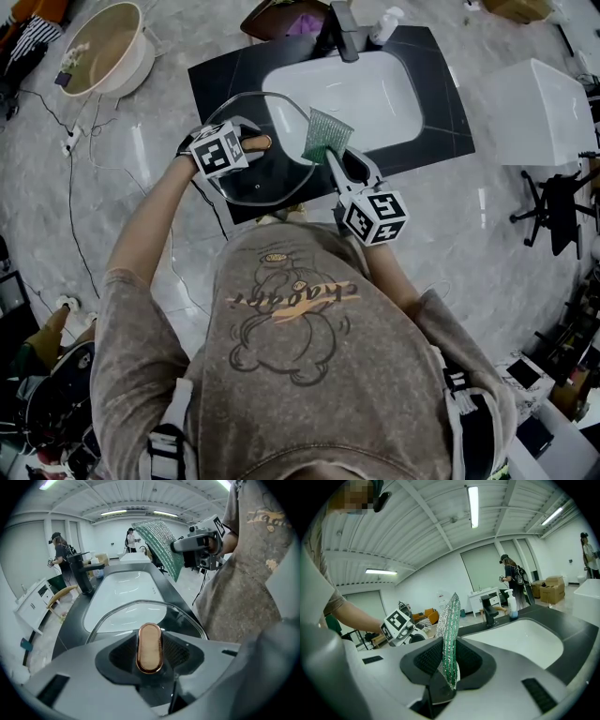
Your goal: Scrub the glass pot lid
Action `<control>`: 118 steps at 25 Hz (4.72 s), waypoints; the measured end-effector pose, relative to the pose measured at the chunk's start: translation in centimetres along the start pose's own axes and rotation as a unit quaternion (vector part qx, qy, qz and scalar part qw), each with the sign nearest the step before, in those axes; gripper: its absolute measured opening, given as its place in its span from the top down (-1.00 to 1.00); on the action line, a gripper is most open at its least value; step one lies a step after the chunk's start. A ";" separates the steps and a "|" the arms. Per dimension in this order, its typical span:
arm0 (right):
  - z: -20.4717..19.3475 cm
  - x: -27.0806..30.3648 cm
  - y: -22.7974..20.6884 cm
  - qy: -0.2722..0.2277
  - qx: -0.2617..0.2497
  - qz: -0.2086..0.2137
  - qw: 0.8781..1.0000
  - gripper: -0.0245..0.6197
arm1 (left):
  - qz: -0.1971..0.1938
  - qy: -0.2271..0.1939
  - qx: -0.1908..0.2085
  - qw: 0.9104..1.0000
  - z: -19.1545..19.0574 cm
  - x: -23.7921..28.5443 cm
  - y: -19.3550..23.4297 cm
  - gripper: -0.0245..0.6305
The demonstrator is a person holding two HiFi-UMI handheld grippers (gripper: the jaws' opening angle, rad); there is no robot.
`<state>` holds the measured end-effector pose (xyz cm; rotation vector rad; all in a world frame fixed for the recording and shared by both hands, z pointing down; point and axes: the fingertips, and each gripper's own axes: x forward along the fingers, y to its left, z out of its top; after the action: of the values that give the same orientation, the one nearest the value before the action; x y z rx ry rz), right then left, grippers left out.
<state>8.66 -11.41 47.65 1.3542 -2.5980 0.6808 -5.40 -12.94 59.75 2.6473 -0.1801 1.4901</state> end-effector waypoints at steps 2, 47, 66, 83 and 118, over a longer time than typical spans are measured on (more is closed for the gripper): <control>-0.2 0.1 -0.1 0.006 0.002 0.006 1.000 0.66 | -0.008 0.004 0.001 1.000 0.1 0.1 -0.1 0.40; -15.5 11.9 13.5 0.323 0.139 0.186 0.917 0.66 | -0.038 0.037 0.031 0.998 -0.1 0.2 -0.4 0.41; -16.6 8.5 12.1 0.369 0.139 0.205 0.896 0.67 | -0.045 0.049 0.035 0.997 0.3 0.6 -0.7 0.40; -17.0 5.9 7.7 0.348 0.221 0.161 0.897 0.67 | -0.036 0.048 0.042 0.997 0.1 0.7 -0.7 0.40; -13.3 8.0 0.1 0.408 0.034 0.137 0.902 0.66 | -0.030 0.038 0.037 0.998 0.2 0.8 -0.8 0.40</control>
<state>2.69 -11.33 61.94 0.5072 -2.0679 1.0948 -4.74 -12.17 60.32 2.6213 -0.0400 1.6061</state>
